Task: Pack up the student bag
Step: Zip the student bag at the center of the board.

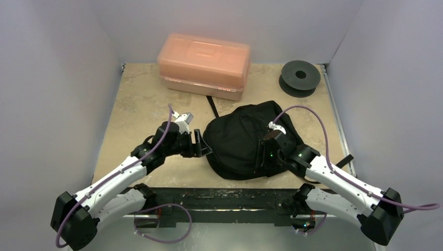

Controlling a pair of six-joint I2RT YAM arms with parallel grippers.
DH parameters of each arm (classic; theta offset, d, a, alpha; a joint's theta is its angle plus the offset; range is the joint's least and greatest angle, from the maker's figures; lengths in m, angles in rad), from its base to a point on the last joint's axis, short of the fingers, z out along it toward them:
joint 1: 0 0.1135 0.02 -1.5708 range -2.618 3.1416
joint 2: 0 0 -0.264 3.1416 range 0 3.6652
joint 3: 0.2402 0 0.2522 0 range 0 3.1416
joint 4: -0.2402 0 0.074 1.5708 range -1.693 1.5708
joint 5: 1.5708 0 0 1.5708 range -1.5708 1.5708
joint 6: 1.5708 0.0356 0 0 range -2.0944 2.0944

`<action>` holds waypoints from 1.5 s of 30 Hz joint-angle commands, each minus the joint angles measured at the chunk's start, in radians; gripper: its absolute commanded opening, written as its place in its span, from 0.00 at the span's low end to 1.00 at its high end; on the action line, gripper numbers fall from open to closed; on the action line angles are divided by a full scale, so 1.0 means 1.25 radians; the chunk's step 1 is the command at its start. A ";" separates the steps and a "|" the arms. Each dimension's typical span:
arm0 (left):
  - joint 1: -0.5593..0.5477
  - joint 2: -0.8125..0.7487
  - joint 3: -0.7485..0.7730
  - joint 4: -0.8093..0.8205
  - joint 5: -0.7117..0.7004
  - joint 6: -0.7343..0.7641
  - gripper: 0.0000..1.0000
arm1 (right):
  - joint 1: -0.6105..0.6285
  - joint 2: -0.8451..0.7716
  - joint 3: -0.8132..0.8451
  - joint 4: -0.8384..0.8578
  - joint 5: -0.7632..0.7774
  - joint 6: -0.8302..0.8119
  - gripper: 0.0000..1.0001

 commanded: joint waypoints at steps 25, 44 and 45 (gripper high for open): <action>-0.290 0.297 0.328 0.127 0.003 0.084 0.58 | -0.002 -0.098 0.046 -0.180 0.234 0.160 0.44; -0.343 0.647 0.533 0.053 0.105 0.029 0.33 | -0.002 -0.216 -0.097 -0.107 0.095 0.474 0.58; -0.342 0.651 0.534 0.054 0.106 0.026 0.33 | -0.002 -0.212 -0.104 -0.096 0.090 0.474 0.58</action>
